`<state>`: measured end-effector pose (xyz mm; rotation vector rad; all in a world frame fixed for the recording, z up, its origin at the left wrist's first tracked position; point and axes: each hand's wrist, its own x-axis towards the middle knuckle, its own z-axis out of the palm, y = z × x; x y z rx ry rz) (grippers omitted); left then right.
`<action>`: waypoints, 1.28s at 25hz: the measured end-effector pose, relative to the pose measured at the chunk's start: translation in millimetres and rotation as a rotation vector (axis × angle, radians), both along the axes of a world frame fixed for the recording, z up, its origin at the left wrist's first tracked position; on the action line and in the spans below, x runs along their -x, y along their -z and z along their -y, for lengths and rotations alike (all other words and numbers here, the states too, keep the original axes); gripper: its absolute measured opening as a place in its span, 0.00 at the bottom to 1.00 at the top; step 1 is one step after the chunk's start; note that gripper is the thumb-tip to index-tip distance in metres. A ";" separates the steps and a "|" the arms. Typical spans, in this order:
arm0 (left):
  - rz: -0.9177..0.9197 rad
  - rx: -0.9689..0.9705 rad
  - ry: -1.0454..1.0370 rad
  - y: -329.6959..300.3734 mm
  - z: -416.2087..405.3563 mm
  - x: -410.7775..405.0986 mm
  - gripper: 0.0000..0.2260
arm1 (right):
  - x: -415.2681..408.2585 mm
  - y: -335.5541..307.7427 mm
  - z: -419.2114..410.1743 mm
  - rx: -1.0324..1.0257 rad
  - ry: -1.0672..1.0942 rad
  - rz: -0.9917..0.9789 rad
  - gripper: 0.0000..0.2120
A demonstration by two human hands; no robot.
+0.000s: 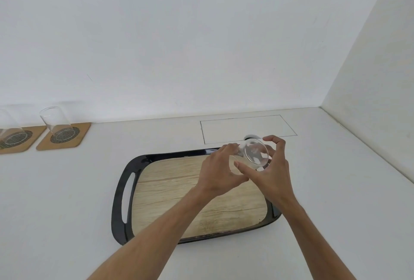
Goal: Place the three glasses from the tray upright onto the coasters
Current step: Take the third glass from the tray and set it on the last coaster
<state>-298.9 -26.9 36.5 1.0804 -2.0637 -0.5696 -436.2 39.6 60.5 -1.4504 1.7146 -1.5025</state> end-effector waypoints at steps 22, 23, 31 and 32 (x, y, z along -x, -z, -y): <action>-0.261 -0.167 -0.019 -40.5 6.9 -219.5 0.25 | -203.6 -32.0 32.1 -0.025 -0.270 0.028 0.35; -0.264 -0.167 -0.025 -41.9 8.1 -238.8 0.24 | -222.8 -33.0 34.7 -0.035 -0.282 0.004 0.36; -0.276 -0.135 -0.068 -39.3 24.2 -395.7 0.25 | -370.9 -34.6 65.4 -0.076 -0.369 -0.013 0.31; -0.276 -0.134 -0.078 -38.1 26.6 -414.1 0.25 | -387.2 -34.6 70.3 -0.090 -0.385 -0.023 0.31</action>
